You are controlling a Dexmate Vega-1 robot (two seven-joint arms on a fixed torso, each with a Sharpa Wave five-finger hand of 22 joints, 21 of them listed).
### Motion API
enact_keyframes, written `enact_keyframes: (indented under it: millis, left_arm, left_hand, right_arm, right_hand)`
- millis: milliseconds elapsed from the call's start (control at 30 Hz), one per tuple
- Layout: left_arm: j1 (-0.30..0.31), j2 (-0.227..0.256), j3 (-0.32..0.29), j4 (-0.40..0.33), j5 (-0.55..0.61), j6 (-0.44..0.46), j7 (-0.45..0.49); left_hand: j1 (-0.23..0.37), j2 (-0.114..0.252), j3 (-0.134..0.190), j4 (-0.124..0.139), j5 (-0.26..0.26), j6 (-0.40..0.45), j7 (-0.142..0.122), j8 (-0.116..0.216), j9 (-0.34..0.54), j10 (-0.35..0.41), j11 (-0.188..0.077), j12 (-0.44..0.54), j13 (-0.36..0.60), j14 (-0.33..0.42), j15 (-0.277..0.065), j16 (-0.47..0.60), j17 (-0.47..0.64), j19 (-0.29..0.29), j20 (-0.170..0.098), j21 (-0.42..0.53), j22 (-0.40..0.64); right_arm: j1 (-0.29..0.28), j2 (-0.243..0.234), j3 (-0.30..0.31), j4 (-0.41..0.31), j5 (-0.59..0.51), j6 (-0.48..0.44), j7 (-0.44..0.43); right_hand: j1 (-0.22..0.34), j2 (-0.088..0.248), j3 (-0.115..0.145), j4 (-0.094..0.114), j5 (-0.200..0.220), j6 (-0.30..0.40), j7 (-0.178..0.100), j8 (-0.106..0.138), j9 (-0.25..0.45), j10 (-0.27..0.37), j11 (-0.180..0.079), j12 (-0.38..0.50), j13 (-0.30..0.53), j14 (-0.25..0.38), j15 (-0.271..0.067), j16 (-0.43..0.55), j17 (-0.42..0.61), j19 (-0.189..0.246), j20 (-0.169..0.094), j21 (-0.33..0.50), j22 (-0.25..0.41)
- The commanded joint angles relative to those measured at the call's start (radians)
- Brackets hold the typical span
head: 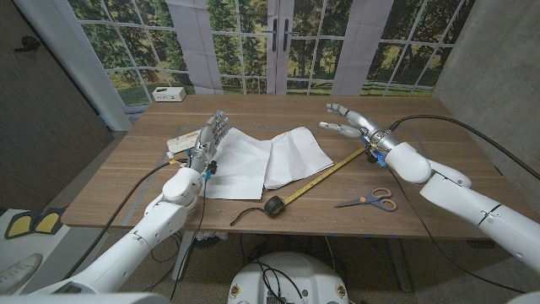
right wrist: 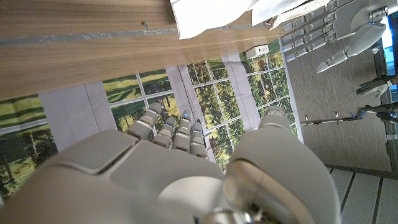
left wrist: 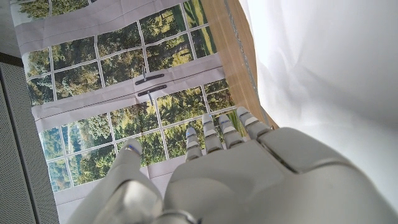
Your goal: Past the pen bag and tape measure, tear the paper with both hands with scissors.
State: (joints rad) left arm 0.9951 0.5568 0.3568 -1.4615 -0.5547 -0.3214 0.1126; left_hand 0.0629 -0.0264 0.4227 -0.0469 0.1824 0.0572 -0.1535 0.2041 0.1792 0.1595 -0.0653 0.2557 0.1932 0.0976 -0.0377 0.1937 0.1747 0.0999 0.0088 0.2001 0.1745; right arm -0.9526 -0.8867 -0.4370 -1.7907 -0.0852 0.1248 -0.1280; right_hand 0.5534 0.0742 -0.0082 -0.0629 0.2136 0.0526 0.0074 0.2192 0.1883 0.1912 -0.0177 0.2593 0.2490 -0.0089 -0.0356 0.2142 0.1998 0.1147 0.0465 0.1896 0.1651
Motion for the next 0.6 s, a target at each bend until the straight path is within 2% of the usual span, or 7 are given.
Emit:
enact_keyframes:
  millis: [33, 333, 433, 533, 600]
  left_arm:
    - [-0.004, -0.004, 0.005, 0.027, -0.025, -0.01, -0.042]
    - [-0.015, -0.004, 0.011, 0.043, -0.024, -0.01, -0.055]
    - [-0.007, -0.005, 0.009, 0.04, -0.031, -0.015, -0.059]
    - [-0.003, -0.002, 0.009, 0.038, -0.032, -0.014, -0.06]
    - [-0.004, -0.002, 0.01, 0.039, -0.029, -0.016, -0.061]
  left_hand:
    - [-0.015, 0.001, -0.006, -0.002, 0.007, 0.009, -0.004, -0.004, 0.001, 0.026, 0.001, 0.003, 0.004, 0.021, -0.067, 0.004, 0.003, 0.009, -0.002, 0.004, 0.003]
    - [-0.017, 0.003, -0.007, -0.002, 0.008, 0.011, -0.005, -0.005, 0.001, 0.016, 0.001, -0.004, 0.004, 0.014, -0.066, -0.001, 0.003, 0.01, -0.004, 0.003, 0.003]
    - [-0.018, 0.003, -0.008, -0.002, 0.008, 0.011, -0.005, -0.006, 0.001, 0.013, 0.001, -0.006, 0.004, 0.011, -0.066, -0.002, 0.003, 0.01, -0.004, 0.002, 0.003]
    - [-0.018, 0.003, -0.008, -0.002, 0.009, 0.008, -0.004, -0.007, 0.001, 0.011, 0.001, -0.008, 0.004, 0.005, -0.062, -0.005, 0.003, 0.009, -0.004, 0.001, 0.003]
    - [-0.019, 0.004, -0.008, -0.002, 0.009, 0.008, -0.004, -0.008, 0.001, 0.007, 0.001, -0.01, 0.004, 0.004, -0.061, -0.006, 0.003, 0.008, -0.004, 0.001, 0.003]
  right_arm:
    - [-0.067, -0.058, 0.036, -0.092, -0.062, -0.025, -0.023]
    - [-0.108, -0.073, 0.064, -0.108, -0.059, -0.014, -0.037]
    - [-0.119, -0.086, 0.074, -0.116, -0.059, -0.004, -0.031]
    - [-0.121, -0.102, 0.079, -0.11, -0.041, 0.015, -0.001]
    - [-0.128, -0.106, 0.082, -0.111, -0.044, 0.023, -0.001]
  right_hand:
    - [0.021, 0.007, 0.007, -0.013, -0.006, 0.015, 0.002, 0.009, 0.001, 0.012, -0.003, 0.007, 0.001, 0.009, -0.056, 0.004, -0.002, 0.004, -0.007, 0.004, 0.005]
    - [0.026, 0.007, 0.008, -0.017, -0.007, 0.014, 0.004, 0.006, 0.001, 0.016, 0.002, 0.006, 0.0, 0.007, -0.055, 0.003, -0.002, 0.006, -0.004, 0.004, 0.005]
    - [0.029, 0.007, 0.009, -0.019, -0.008, 0.014, 0.003, 0.005, 0.001, 0.02, -0.007, 0.006, 0.0, 0.007, -0.056, 0.002, -0.003, 0.004, -0.004, 0.003, 0.005]
    - [0.05, 0.019, 0.02, -0.03, -0.008, -0.001, -0.016, -0.003, 0.001, 0.024, -0.025, 0.004, 0.002, 0.001, -0.061, 0.0, -0.003, -0.002, 0.002, 0.0, 0.005]
    - [0.058, 0.022, 0.024, -0.034, -0.008, -0.009, -0.019, -0.007, 0.002, 0.019, -0.026, 0.001, 0.003, -0.007, -0.057, -0.003, -0.003, -0.008, 0.002, -0.002, 0.005]
